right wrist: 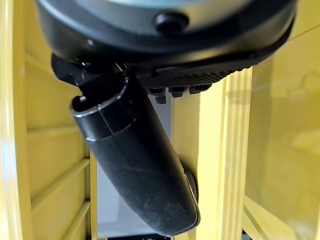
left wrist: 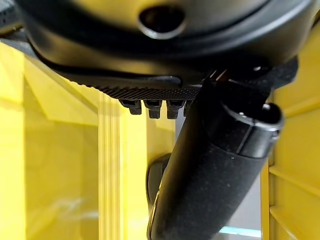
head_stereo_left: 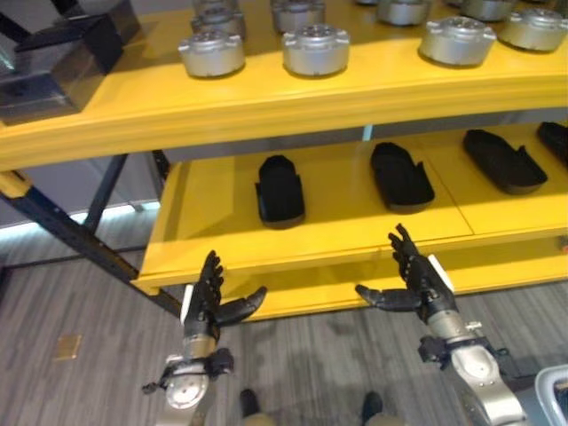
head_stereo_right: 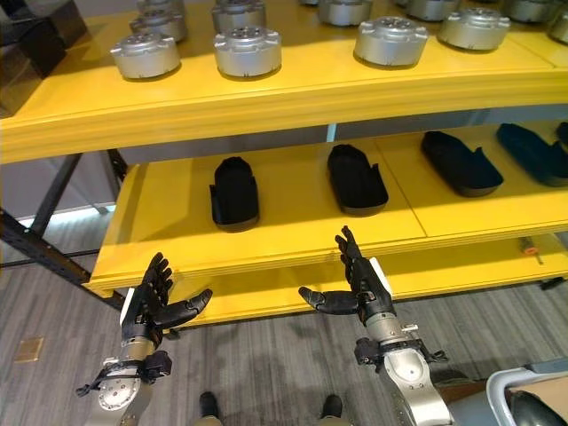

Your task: Move parts from the plastic box to the shelf.

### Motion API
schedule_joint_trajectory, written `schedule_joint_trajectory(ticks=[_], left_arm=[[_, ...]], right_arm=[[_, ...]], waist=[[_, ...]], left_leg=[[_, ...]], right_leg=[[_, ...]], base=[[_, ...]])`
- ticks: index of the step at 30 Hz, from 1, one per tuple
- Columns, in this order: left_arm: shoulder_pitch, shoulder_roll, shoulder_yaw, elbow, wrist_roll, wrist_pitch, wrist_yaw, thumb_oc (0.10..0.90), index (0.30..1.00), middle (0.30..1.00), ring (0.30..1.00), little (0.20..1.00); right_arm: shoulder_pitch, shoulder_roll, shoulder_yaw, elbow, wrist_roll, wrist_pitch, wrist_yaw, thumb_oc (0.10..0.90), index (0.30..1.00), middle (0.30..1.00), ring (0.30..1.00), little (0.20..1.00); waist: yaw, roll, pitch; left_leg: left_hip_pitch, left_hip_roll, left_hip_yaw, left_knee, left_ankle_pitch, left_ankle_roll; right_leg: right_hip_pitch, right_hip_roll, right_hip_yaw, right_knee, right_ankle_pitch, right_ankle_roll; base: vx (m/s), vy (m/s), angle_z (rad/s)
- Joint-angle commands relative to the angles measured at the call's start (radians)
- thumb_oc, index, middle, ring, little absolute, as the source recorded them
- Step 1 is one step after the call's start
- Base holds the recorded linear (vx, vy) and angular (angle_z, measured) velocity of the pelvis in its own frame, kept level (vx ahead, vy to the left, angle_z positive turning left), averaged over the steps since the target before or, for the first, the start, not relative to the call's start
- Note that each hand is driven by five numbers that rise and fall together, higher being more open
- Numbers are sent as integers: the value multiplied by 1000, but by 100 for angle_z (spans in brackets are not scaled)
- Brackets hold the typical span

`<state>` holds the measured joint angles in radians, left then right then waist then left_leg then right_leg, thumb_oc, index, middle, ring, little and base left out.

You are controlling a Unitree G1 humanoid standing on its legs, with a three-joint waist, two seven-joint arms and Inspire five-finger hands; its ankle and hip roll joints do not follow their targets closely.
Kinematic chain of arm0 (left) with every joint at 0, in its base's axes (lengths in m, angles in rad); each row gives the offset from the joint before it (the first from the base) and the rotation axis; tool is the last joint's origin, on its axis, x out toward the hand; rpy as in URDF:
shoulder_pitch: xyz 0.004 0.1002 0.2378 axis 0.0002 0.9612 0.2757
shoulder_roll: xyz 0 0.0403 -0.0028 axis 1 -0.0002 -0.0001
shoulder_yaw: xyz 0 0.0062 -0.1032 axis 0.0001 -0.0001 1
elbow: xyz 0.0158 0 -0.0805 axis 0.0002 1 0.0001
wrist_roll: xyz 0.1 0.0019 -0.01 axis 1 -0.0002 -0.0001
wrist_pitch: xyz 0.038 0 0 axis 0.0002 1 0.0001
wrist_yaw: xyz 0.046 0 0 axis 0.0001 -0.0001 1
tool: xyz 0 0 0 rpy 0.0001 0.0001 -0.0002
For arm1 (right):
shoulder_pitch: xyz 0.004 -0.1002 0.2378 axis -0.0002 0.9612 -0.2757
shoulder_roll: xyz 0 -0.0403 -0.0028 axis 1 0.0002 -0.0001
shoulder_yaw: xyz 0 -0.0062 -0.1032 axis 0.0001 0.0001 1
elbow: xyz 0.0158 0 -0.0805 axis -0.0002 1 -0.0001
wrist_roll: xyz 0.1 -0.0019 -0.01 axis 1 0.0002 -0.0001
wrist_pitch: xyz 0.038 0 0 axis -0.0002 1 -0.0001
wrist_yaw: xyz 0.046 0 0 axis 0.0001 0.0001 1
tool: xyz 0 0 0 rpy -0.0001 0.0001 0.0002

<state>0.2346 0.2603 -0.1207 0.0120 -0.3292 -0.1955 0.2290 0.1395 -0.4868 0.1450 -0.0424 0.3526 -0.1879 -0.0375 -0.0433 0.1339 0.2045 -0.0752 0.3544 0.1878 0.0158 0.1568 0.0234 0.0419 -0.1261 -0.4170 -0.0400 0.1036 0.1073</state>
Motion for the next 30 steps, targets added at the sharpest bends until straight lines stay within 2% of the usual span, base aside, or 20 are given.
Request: schedule_joint_trajectory(ticks=[1, 3, 4, 6, 9, 11, 12, 20, 21, 26, 27, 28, 29, 30], left_arm=[[-130, 76, 66, -70, 43, -95, -4, 900, 1000, 1000, 1000, 1000], [-124, 73, 68, -82, 48, -95, -6, 900, 1000, 1000, 1000, 1000], [-114, 74, 75, -95, 48, -94, -13, 900, 1000, 1000, 1000, 1000], [-98, 78, 79, -103, 40, -97, -29, 900, 1000, 1000, 1000, 1000], [-76, 86, 65, -108, 32, -101, -52, 900, 1000, 1000, 1000, 1000], [-75, 94, 65, -114, 29, -101, -54, 900, 1000, 1000, 1000, 1000], [-76, 103, 68, -115, 33, -98, -47, 900, 1000, 1000, 1000, 1000], [-76, 105, 74, -102, 32, -96, -31, 900, 1000, 1000, 1000, 1000], [-75, 106, 66, -104, 38, -89, -28, 900, 1000, 1000, 1000, 1000], [-101, 112, 52, -90, 49, -84, -20, 900, 1000, 1000, 1000, 1000], [-106, 115, 52, -91, 48, -85, -18, 900, 1000, 1000, 1000, 1000], [-111, 118, 54, -94, 47, -85, -12, 900, 1000, 1000, 1000, 1000], [-116, 121, 58, -100, 45, -85, -7, 900, 1000, 1000, 1000, 1000], [-117, 125, 61, -104, 42, -87, -2, 900, 1000, 1000, 1000, 1000]], right_arm=[[-88, 43, -66, -130, -21, -116, -6, 900, 1000, 1000, 1000, 1000], [-104, 59, -48, -116, -7, -118, 7, 900, 1000, 1000, 1000, 1000], [-132, 71, -28, -96, 2, -119, 11, 900, 1000, 1000, 1000, 1000], [-164, 78, -10, -74, 12, -116, 17, 900, 1000, 1000, 1000, 1000], [-152, 90, 1, -68, 27, -106, 36, 900, 1000, 1000, 1000, 1000], [-145, 95, 2, -70, 38, -101, 39, 900, 1000, 1000, 1000, 1000], [-145, 103, 12, -67, 49, -91, 45, 900, 1000, 1000, 1000, 1000], [-137, 106, 32, -74, 39, -66, 57, 900, 1000, 1000, 1000, 1000], [-130, 112, 36, -77, 38, -63, 55, 900, 1000, 1000, 1000, 1000], [-132, 114, 48, -91, 39, -61, 56, 900, 1000, 1000, 1000, 1000], [-138, 114, 54, -90, 35, -60, 56, 900, 1000, 1000, 1000, 1000], [-152, 117, 63, -89, 31, -60, 53, 900, 1000, 1000, 1000, 1000], [-168, 121, 73, -84, 22, -60, 46, 900, 1000, 1000, 1000, 1000], [-188, 129, 86, -77, 15, -61, 38, 900, 1000, 1000, 1000, 1000]], waist=[[34, -154, 3], [60, -172, 1], [88, -179, -1], [100, -182, -6], [77, -181, -37], [74, -184, -43], [67, -187, -48], [46, -196, -46], [23, -190, -47], [-11, -184, -26], [-13, -183, -17], [-5, -182, -3], [7, -179, 9], [31, -170, 18]], left_leg=[[-26, -234, -136, 86, -67, -116], [-38, -359, -234, 107, -134, -81], [-48, -462, -352, 123, -162, -49], [-62, -505, -417, 130, -157, -32], [-3, -473, -379, 9, -124, -16], [12, -463, -353, -18, -118, -13], [30, -457, -325, -36, -121, 1], [72, -449, -206, -34, -154, 31], [88, -448, -176, -39, -160, 39], [95, -441, -112, -33, -176, 50], [94, -438, -98, -27, -180, 53], [93, -431, -70, -14, -190, 55], [93, -422, -48, -5, -197, 53], [94, -405, -20, 2, -204, 49]], right_leg=[[49, 14, 38, -21, -76, -39], [38, 18, 76, -22, -61, -36], [13, 37, 136, -16, -52, -34], [-21, 49, 188, 0, -48, -33], [-30, 60, 234, -14, -38, -26], [-29, 57, 243, -20, -32, -20], [-31, 51, 255, -18, -29, -12], [-62, 50, 368, 15, -6, 15], [-77, 52, 404, 32, -4, 23], [-133, 58, 452, 90, 0, 38], [-149, 57, 442, 109, -1, 41], [-168, 42, 399, 139, -4, 46], [-175, 13, 323, 160, -9, 43], [-172, -43, 194, 188, -25, 39]], base=[[21, -2, -29], [33, 6, -58], [10, 47, -108], [4, 94, -186], [55, 152, -92], [44, 124, -36], [48, 122, -34], [3, 98, -62], [-7, 135, -72], [-33, 71, -61], [-85, 53, -55], [-67, 36, -90], [-70, 16, -129], [-50, 0, -150]])
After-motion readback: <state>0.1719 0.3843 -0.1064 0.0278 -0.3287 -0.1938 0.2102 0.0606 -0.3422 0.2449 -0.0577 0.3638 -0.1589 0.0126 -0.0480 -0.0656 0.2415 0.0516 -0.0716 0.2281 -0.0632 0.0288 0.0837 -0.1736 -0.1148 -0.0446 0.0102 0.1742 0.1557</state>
